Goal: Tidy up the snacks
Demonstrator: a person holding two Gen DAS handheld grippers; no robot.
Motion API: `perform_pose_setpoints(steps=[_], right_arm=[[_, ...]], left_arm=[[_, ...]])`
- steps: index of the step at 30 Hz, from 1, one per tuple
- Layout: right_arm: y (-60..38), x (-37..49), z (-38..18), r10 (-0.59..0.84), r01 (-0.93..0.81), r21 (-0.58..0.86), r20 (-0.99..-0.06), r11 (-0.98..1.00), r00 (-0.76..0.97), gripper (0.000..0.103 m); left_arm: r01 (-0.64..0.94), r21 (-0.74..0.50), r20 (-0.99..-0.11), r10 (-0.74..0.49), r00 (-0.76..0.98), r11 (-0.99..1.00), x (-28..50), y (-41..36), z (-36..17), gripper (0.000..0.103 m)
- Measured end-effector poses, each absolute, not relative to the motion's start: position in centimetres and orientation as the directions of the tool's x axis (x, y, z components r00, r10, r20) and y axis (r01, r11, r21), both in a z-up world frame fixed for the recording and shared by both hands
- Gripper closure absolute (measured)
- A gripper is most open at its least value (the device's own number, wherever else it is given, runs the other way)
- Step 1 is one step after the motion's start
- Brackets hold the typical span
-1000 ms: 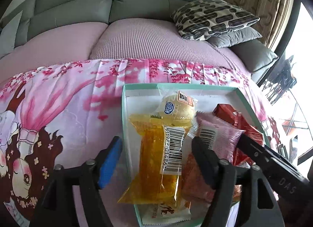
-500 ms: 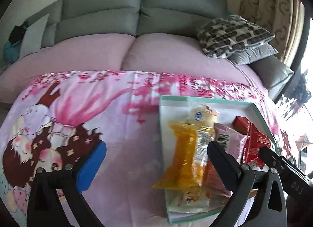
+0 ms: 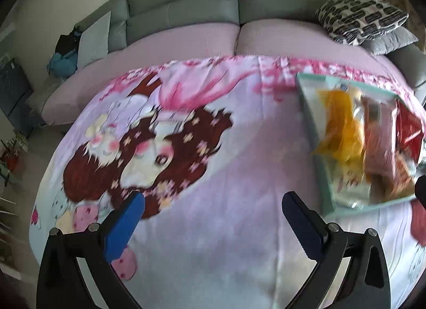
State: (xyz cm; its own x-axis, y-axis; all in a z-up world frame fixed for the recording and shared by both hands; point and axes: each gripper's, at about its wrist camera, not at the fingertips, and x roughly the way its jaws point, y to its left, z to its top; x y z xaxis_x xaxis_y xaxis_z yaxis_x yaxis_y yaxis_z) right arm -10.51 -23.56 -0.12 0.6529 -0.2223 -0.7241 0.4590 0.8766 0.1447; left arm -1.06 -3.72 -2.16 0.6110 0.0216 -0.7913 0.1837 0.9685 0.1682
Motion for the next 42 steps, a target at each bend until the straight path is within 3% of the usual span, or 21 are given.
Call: perform_pose_setpoints(steps=[42], right_arm=[[-20.8, -7.8, -2.7, -0.230, 0.379, 0.014, -0.775, 0.925, 0.588, 0.000]], left_arm=[[0.104, 0.144, -0.850, 0.069, 0.522, 0.984, 1.6, -1.3, -4.5, 0.000]])
